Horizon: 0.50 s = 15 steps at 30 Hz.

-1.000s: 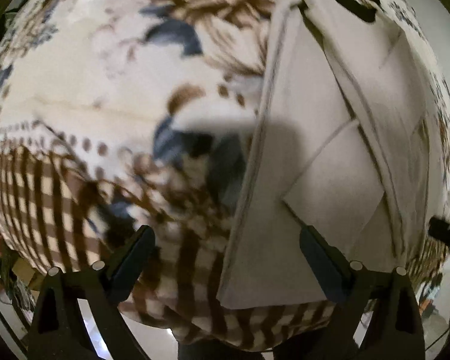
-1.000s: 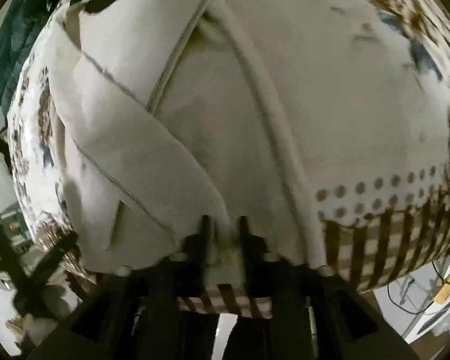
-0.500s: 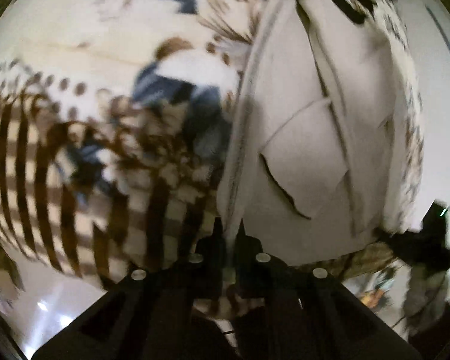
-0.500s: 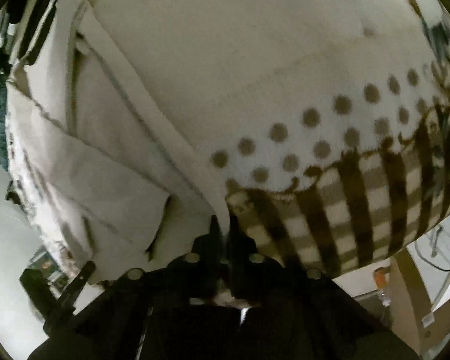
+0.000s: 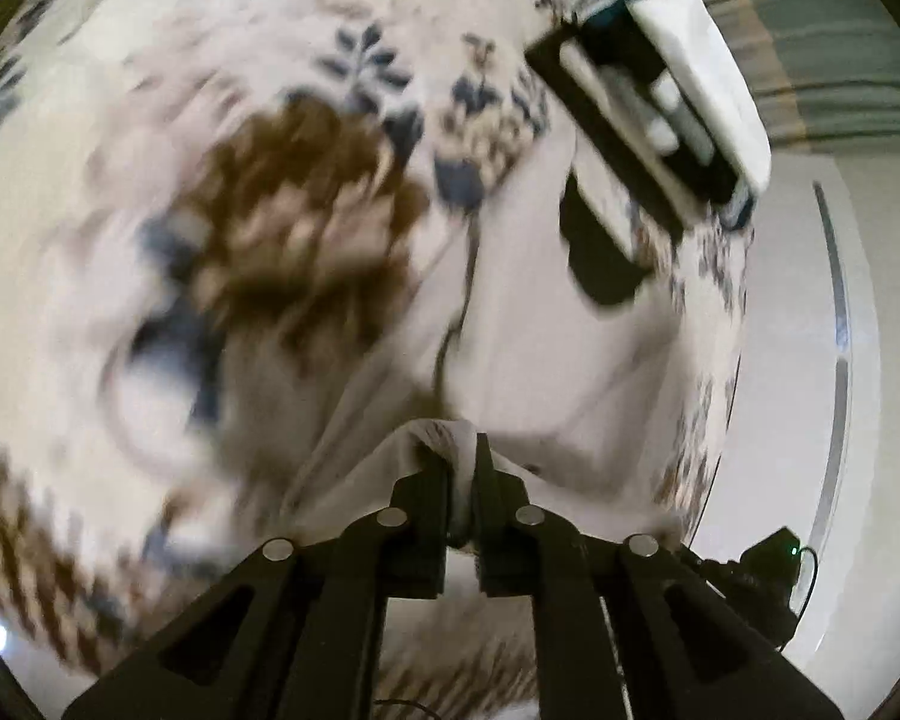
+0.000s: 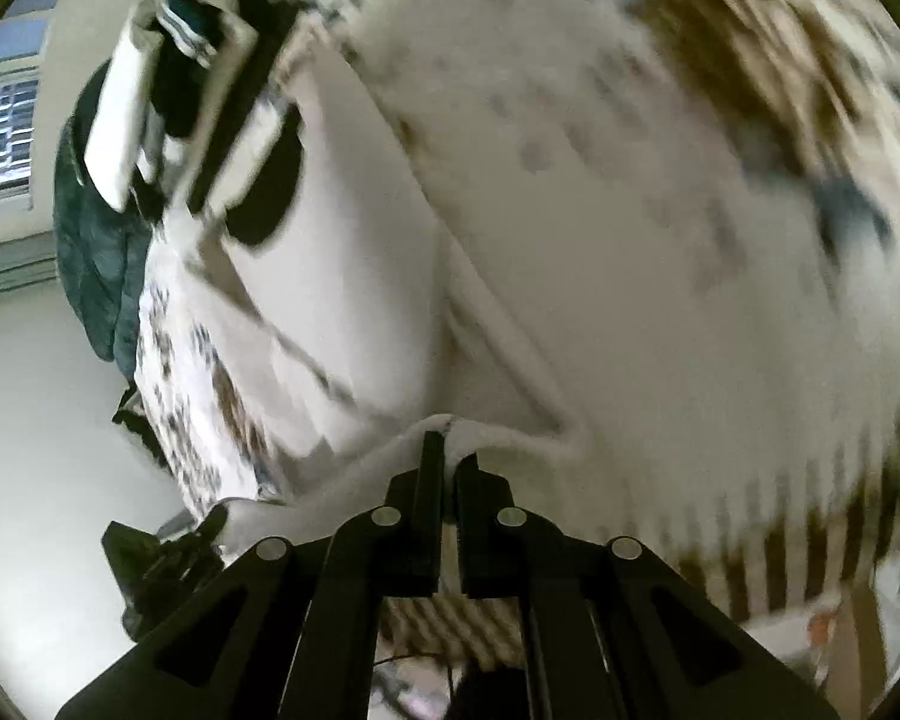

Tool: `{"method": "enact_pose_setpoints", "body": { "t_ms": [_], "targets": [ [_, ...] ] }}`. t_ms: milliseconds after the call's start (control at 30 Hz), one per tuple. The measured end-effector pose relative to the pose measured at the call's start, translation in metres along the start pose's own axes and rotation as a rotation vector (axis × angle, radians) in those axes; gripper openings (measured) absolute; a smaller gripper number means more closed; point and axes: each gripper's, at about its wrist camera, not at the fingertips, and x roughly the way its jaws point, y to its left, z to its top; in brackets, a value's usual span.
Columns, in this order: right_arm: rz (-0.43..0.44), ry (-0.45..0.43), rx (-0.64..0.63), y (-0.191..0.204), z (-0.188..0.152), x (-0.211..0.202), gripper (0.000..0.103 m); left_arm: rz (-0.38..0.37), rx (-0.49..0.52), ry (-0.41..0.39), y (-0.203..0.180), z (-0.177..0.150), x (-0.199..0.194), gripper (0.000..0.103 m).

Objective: Fold small clothes

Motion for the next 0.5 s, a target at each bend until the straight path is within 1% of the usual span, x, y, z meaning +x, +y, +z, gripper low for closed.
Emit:
{"method": "enact_pose_setpoints", "body": {
  "t_ms": [67,100,133,167,200,233,267,300,333,367,400,467,500],
  "targets": [
    [0.062,-0.026,0.023,0.002,0.030,0.005,0.006,-0.001,-0.012,-0.019,0.001,0.023,0.007,0.022],
    [0.093,-0.023,0.033,0.002,0.042,0.010,0.009,-0.014,-0.029,-0.039,0.004,0.032,0.008,0.027],
    [0.088,-0.020,0.040,0.003,0.050,0.013,0.024,-0.017,-0.044,-0.058,0.008,0.033,0.004,0.042],
    [0.071,-0.033,0.036,0.004,0.054,0.014,0.040,-0.028,-0.059,-0.084,0.012,0.035,-0.001,0.054],
    [0.054,-0.062,0.014,0.005,0.054,0.009,0.043,-0.037,-0.065,-0.102,0.013,0.036,-0.004,0.058],
    [0.036,-0.072,-0.007,0.011,0.053,0.010,0.047,-0.033,-0.064,-0.121,0.016,0.035,-0.008,0.062],
    [0.006,-0.078,-0.035,0.012,0.052,0.008,0.050,-0.019,-0.052,-0.128,0.016,0.035,-0.010,0.062],
    [-0.041,-0.085,-0.069,0.013,0.049,0.007,0.050,0.005,-0.025,-0.124,0.014,0.036,-0.007,0.062],
    [-0.064,-0.082,-0.094,0.013,0.049,0.011,0.050,0.033,0.000,-0.117,0.013,0.037,-0.004,0.062],
    [-0.080,-0.072,-0.114,0.013,0.049,0.018,0.050,0.079,0.038,-0.104,0.010,0.037,0.003,0.062],
    [-0.112,-0.057,-0.138,0.015,0.049,0.025,0.050,0.098,0.063,-0.096,0.007,0.037,0.010,0.062],
    [-0.128,-0.042,-0.162,0.016,0.050,0.038,0.050,0.147,0.115,-0.068,0.001,0.037,0.028,0.062],
    [-0.130,-0.037,-0.169,0.018,0.054,0.047,0.050,0.184,0.136,-0.054,-0.002,0.040,0.043,0.062]
  ]
}}
